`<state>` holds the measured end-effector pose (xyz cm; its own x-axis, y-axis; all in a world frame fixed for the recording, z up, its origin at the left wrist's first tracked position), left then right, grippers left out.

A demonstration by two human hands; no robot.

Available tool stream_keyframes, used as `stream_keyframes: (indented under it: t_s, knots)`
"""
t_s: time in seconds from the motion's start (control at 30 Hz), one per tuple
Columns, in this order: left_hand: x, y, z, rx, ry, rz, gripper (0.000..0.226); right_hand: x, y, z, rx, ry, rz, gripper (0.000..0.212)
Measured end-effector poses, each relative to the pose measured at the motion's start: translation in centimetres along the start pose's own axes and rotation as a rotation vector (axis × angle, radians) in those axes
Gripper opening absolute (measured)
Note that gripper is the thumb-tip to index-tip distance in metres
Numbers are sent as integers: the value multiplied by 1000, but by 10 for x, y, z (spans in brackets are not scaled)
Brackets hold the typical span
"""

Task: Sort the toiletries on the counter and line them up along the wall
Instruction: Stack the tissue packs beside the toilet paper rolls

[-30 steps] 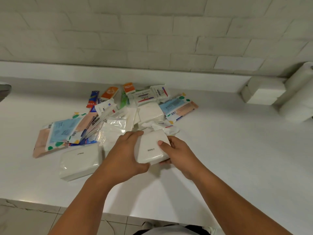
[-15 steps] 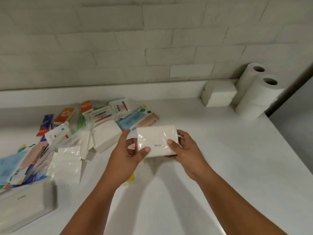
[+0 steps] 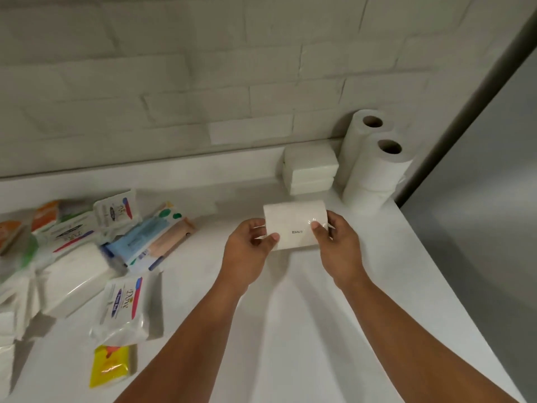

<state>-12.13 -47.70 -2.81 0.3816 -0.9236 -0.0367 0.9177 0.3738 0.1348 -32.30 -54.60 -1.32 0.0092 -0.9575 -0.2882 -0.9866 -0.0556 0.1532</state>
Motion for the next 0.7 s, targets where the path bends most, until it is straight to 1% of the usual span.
stream_keyframes:
  t_s: [0.07, 0.2, 0.27, 0.33, 0.5, 0.63, 0.7]
  knots:
    - [18, -25, -6, 23, 1, -9, 36, 21, 14, 2, -51, 2, 35, 25]
    - [50, -64, -13, 74, -2, 0, 35, 62, 30, 4, -139, 19, 47, 31]
    - [64, -77, -17, 104, -5, 5, 42, 80, 34, 9, -150, 3, 55, 34]
    - [74, -85, -21, 138, 3, 17, 44, 94, 35, 15, -175, -13, 53, 35]
    - [87, -90, -30, 202, 5, 48, 29, 113, 31, 23, -280, -29, 39, 43]
    - [93, -94, -27, 254, -19, 64, 17, 119, 26, 20, -266, -17, 13, 45]
    - [93, -96, -23, 248, -32, 71, 19, 121, 25, 16, -244, -12, -3, 47]
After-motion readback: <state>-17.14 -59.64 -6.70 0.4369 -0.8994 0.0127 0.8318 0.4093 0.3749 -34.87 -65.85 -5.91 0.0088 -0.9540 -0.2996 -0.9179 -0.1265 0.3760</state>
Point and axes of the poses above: each hand's wrist, its own x-axis towards the middle knuckle, its own y-axis out of the back of the hand, z = x × y, the point moved 8 cm from there along x, towards the middle knuckle, and after that the axes turned 13 degrees about -y, right-handed, at the moved point
